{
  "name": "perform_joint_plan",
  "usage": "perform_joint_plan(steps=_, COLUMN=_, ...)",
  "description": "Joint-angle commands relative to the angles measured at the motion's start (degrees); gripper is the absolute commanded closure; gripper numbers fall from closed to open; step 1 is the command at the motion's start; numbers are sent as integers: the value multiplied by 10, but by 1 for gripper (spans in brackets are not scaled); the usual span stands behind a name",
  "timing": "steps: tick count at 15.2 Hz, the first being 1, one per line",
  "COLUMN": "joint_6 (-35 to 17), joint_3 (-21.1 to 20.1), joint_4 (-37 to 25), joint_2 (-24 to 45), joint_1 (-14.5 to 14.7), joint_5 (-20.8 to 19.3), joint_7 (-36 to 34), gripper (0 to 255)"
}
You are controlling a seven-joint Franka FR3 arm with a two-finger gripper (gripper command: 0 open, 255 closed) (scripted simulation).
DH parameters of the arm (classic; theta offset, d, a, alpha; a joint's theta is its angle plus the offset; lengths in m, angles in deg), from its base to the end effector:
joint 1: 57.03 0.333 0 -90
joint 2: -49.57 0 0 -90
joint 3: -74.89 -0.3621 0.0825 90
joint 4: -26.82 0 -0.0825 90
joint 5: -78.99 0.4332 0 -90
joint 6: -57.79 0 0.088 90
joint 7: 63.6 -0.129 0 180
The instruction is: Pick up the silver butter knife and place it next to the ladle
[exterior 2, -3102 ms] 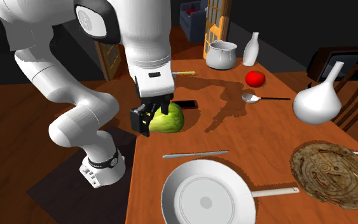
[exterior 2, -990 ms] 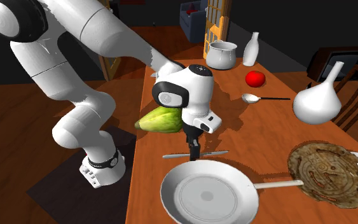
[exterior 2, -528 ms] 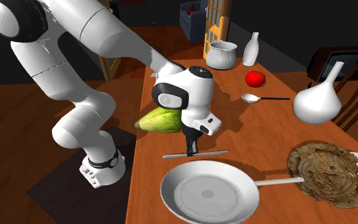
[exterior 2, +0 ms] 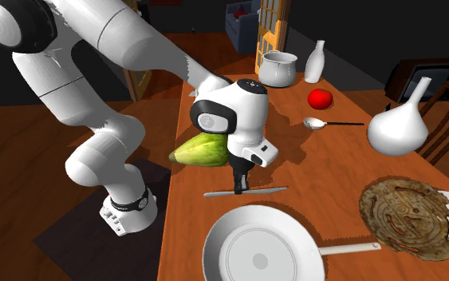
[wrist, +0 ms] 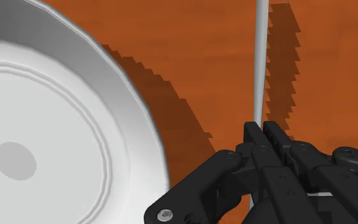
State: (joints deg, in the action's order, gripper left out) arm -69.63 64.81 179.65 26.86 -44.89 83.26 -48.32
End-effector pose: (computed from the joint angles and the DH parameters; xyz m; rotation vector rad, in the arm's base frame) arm 0.3731 0.1516 0.3474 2.9920 0.9133 -0.0788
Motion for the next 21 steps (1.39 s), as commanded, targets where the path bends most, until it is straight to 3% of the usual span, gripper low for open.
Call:
perform_joint_plan(steps=1, joint_6=19, joint_3=1, joint_4=-8, joint_2=-11, joint_1=1, joint_5=1, joint_7=0, gripper=255)
perform_joint_plan(steps=21, joint_6=181, joint_3=3, joint_4=-121, joint_2=-60, joint_1=5, joint_5=2, joint_7=-9, gripper=255)
